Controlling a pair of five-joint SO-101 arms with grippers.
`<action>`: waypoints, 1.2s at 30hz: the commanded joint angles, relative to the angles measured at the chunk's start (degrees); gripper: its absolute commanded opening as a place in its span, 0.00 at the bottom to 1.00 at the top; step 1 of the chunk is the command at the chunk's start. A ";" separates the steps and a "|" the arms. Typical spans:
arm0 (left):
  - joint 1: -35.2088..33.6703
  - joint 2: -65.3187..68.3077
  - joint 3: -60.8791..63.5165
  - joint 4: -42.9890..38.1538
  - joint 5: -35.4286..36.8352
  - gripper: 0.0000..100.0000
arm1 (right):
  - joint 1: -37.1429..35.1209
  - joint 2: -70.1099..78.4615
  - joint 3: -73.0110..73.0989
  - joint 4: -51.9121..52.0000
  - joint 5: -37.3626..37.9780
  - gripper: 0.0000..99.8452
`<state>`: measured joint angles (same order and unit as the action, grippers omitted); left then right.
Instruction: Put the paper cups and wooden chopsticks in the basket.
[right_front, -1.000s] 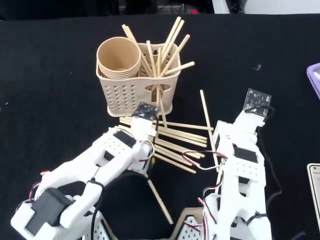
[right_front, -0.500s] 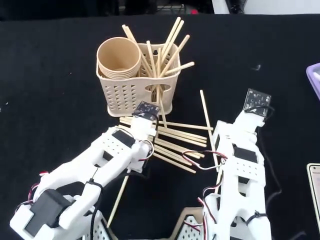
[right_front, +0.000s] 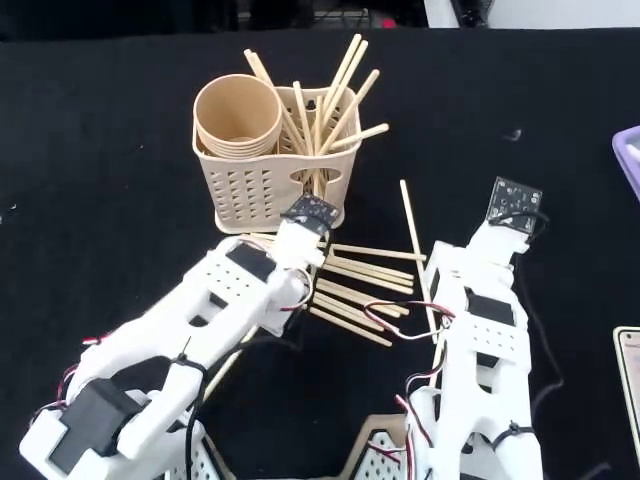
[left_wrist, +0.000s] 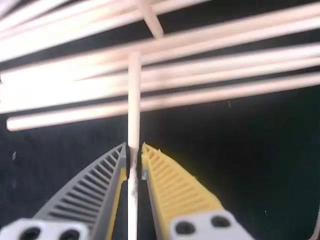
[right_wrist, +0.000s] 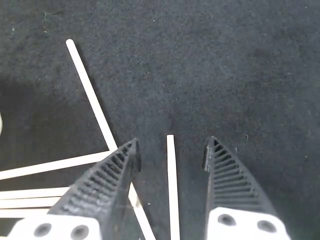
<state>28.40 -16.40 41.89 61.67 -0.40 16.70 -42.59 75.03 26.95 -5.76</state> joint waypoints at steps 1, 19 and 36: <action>-0.04 -1.76 -6.37 10.20 -0.97 0.03 | 0.97 -0.13 -2.42 -1.32 -0.26 0.21; 8.48 -0.97 -3.74 -6.68 -22.15 0.03 | 0.97 0.04 -2.42 -1.32 -0.35 0.21; 7.43 -0.88 4.18 -26.02 -21.19 0.21 | 5.27 -0.13 -2.42 -3.16 -3.69 0.21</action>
<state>36.22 -16.31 45.76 36.79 -22.20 21.10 -42.59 75.03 25.27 -8.92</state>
